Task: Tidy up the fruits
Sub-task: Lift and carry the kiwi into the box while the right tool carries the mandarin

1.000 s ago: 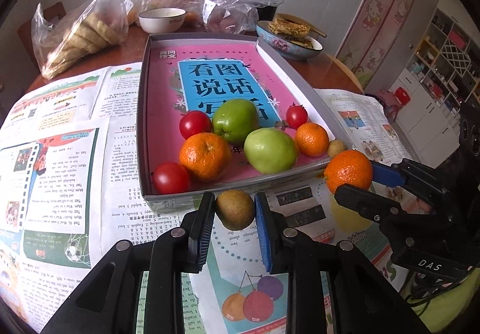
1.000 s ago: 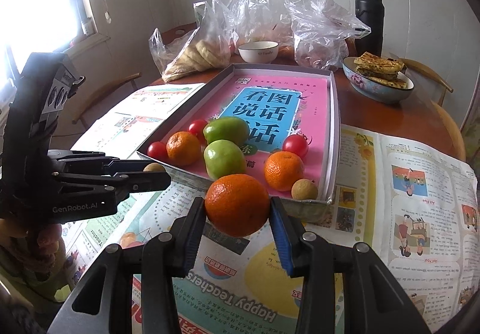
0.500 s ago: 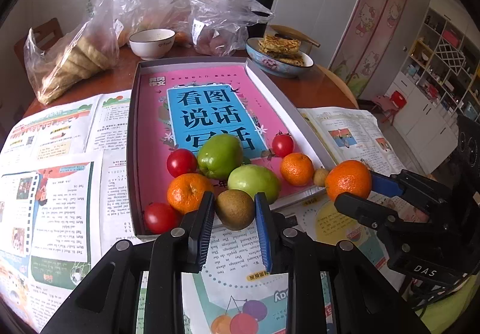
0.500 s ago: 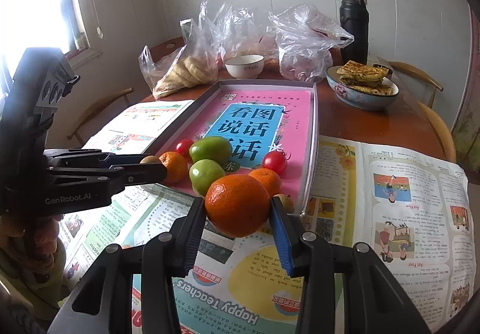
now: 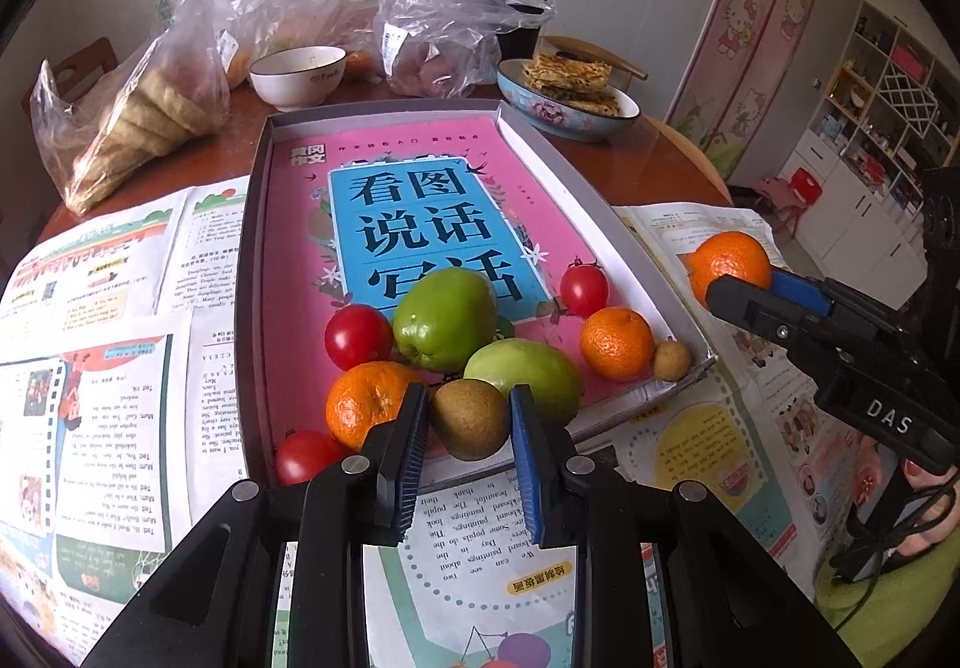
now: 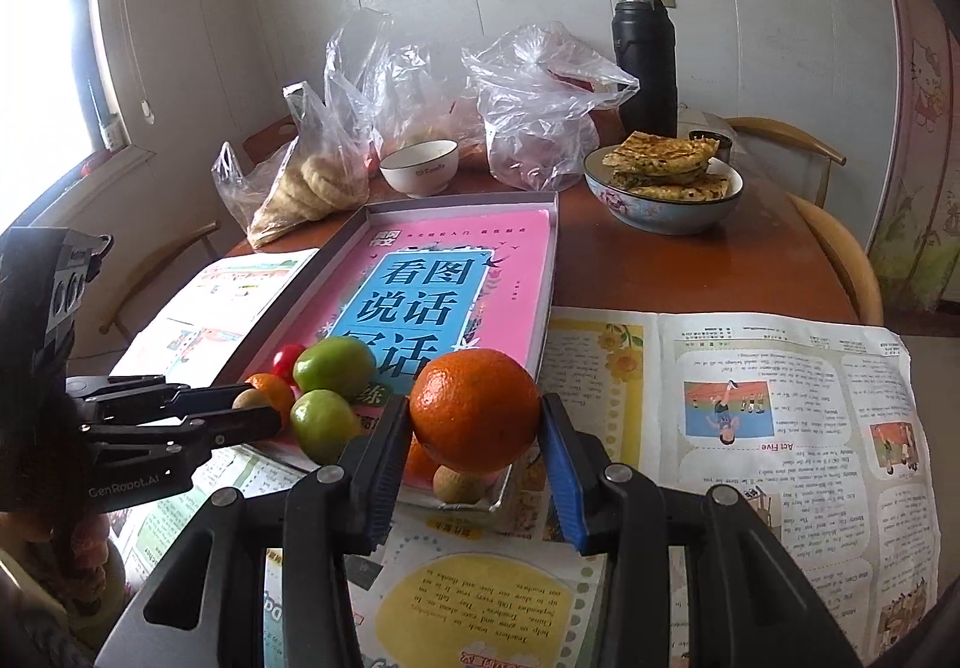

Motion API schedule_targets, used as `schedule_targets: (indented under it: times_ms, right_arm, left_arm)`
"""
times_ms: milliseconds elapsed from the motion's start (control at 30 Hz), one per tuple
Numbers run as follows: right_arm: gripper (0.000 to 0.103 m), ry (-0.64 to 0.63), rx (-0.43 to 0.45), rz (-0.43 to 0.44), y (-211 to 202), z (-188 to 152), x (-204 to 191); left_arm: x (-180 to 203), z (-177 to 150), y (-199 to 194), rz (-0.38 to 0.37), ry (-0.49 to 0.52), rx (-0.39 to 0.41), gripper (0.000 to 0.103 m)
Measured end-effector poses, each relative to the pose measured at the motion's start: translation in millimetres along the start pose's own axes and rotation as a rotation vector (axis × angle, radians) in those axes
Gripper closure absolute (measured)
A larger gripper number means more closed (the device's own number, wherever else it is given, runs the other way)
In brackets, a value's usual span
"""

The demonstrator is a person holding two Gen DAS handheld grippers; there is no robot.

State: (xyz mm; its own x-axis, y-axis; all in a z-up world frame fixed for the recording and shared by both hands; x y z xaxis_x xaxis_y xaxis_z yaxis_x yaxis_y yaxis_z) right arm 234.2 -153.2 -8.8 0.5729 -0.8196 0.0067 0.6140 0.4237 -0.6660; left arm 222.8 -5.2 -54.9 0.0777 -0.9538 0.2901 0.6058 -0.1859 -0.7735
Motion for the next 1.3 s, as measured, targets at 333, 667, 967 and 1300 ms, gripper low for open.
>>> schedule_targets:
  times_ms: [333,667,967,1300]
  right_arm:
    - [0.060,-0.006,-0.044,-0.012,30.7,5.5,3.5]
    - [0.060,-0.040,-0.072,-0.044,45.9,7.6,0.5]
    - [0.060,-0.048,-0.087,-0.061,51.3,7.1,0.4]
    - [0.060,-0.054,-0.096,-0.072,54.1,5.4,0.4]
  left_arm:
    - [1.4,2.0,1.5,-0.002,0.006,0.004,0.075]
    - [0.5,0.9,0.9,-0.016,0.003,0.004,0.075]
    - [0.5,0.3,0.6,-0.018,0.004,0.003,0.075]
    - [0.6,-0.2,0.1,-0.020,0.003,0.001,0.075]
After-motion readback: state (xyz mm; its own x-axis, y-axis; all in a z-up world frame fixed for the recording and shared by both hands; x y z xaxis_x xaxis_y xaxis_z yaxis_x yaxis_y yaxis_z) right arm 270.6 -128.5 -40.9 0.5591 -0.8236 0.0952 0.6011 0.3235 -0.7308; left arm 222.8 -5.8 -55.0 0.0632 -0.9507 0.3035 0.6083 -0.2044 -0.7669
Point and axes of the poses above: each gripper's, at about its wrist camera, not at the fingertips, and y roughly the way its jaws point, x to its right, z to its top, the point moved 7 cm from there along y, roughly the way its jaws point, and after that the axes turned 11 degrees about -y, right-handed, at the moved point
